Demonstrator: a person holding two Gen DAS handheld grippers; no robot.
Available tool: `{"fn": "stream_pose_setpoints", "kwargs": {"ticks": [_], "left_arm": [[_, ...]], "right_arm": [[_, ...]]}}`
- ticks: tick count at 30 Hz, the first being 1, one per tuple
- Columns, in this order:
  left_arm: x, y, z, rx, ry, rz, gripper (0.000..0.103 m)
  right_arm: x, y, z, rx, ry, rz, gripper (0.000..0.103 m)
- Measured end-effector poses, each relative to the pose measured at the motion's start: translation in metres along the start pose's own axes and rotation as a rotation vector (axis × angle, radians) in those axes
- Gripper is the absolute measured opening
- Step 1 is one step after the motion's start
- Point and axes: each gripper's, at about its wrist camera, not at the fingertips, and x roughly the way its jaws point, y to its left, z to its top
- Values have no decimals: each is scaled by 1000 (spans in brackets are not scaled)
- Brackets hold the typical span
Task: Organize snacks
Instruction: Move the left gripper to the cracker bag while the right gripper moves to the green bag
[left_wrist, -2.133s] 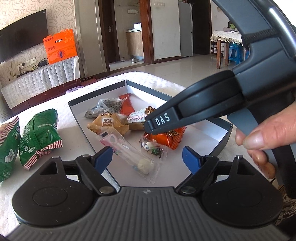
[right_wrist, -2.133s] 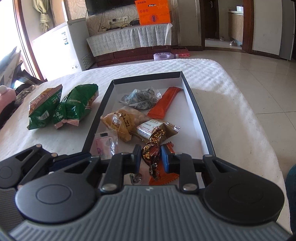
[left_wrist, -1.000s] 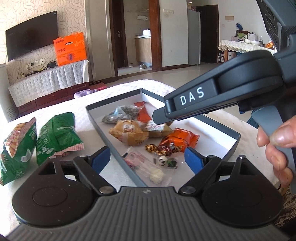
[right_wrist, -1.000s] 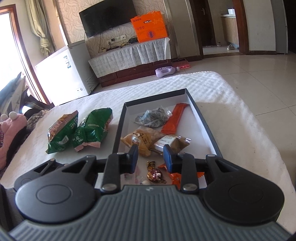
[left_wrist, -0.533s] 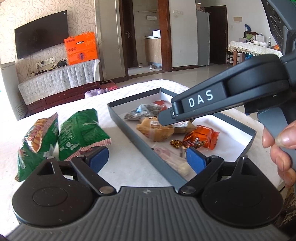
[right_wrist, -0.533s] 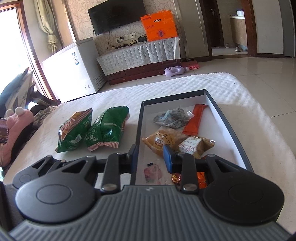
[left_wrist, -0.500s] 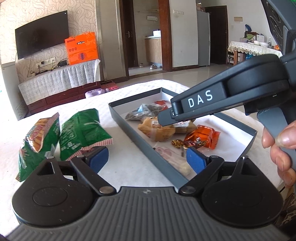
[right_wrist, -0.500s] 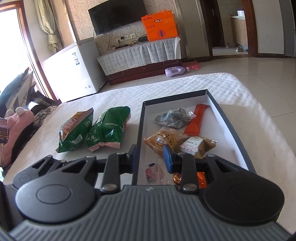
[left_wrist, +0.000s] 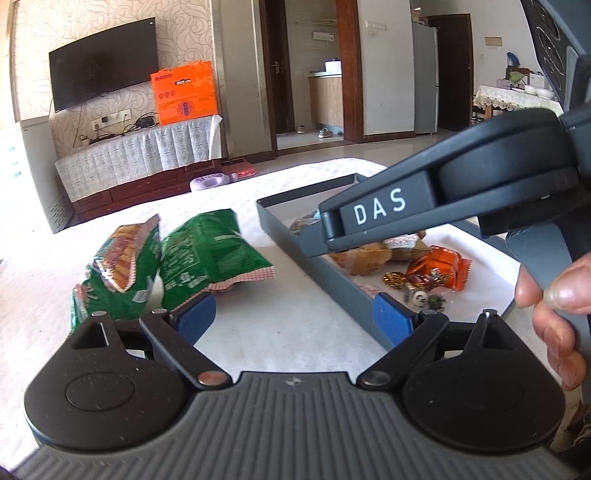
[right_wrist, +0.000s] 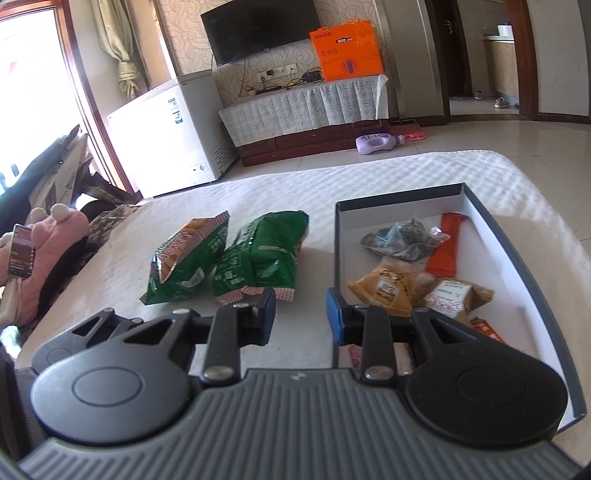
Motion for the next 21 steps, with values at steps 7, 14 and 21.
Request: {"fn": "stream_pose_setpoints", "kwargs": {"ticks": [7,14,21], "left_arm": [[-3,23,-3,-36,10,49,94],[-5,53,-2,-90,16,109,95],[-3,91,-3,-156,18,182,95]], "right_arm": [[11,17,2,-11,-5,34,33],[23,28,5,1,-12,68,33],[34,37,7,-5,-24,71,35]]}}
